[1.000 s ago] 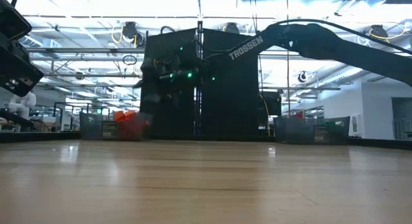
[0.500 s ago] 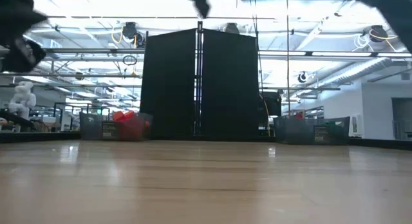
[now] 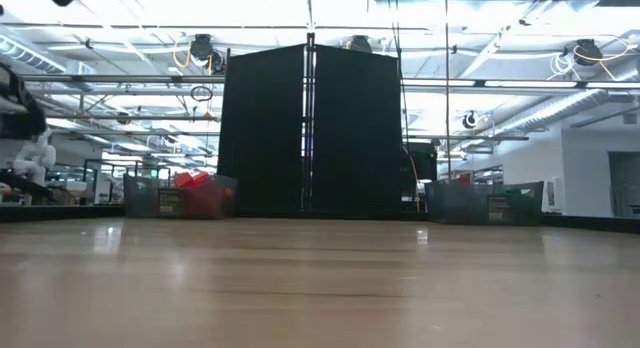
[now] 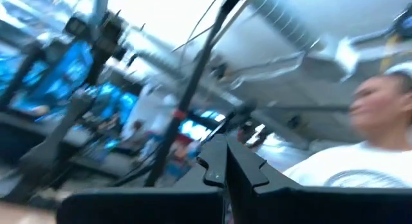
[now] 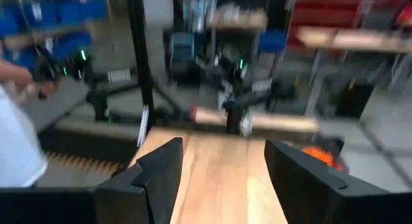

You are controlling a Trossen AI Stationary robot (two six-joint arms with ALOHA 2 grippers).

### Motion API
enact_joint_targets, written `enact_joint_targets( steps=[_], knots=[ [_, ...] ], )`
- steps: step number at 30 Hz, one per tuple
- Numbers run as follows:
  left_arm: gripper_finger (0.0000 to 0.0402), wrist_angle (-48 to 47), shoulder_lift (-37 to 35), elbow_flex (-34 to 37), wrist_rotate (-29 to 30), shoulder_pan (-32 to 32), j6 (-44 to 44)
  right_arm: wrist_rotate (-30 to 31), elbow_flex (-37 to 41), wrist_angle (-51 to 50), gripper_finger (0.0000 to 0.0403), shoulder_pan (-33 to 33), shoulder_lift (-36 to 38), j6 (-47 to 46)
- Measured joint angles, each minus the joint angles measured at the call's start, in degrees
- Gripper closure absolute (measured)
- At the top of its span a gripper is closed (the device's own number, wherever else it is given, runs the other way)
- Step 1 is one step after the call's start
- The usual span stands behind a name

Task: Sort blocks
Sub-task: Return to Home Position

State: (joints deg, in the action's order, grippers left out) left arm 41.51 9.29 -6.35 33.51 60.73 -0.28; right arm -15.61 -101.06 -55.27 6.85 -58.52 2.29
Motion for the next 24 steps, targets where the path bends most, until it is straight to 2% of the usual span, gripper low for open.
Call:
enact_joint_targets(
  steps=[3, 8, 11, 14, 17, 20, 22, 24],
  knots=[
    [0.0401, -0.88, -3.99, -0.04, -2.95, 0.00, 0.27, 0.80, 17.10, 10.83, 0.0188, -0.39, 13.07, -3.13],
    [0.0401, -5.40, -9.15, -0.18, -3.34, -0.03, -2.12, 0.87, 42.94, 26.28, 0.0188, -0.37, 32.25, -12.58],
    [0.0401, -7.16, -9.17, -1.47, -5.47, 0.00, -3.07, 1.94, 53.64, 32.33, 0.0188, -0.34, 44.46, -14.75],
    [0.0401, -9.92, -9.17, -4.59, -6.74, -0.02, -4.90, 5.34, 60.97, 37.11, 0.0188, -0.32, 56.75, -16.28],
    [0.0401, -17.60, -9.17, -8.31, -7.96, 0.00, -5.51, 6.58, 63.65, 39.15, 0.0188, -0.21, 58.08, -17.92],
    [0.0401, -23.82, -9.19, -11.12, -7.79, -0.07, -6.63, 6.00, 63.40, 38.87, 0.0188, -0.19, 53.46, -16.15],
    [0.0401, -24.67, -9.19, -11.51, -8.95, -0.25, -5.28, 6.51, 65.36, 37.23, 0.0188, -0.21, 52.28, -16.51],
    [0.0401, -25.01, -9.19, -11.55, -8.42, -0.49, -3.89, 6.72, 68.02, 40.72, 0.0188, -0.21, 51.89, -17.08]
  ],
)
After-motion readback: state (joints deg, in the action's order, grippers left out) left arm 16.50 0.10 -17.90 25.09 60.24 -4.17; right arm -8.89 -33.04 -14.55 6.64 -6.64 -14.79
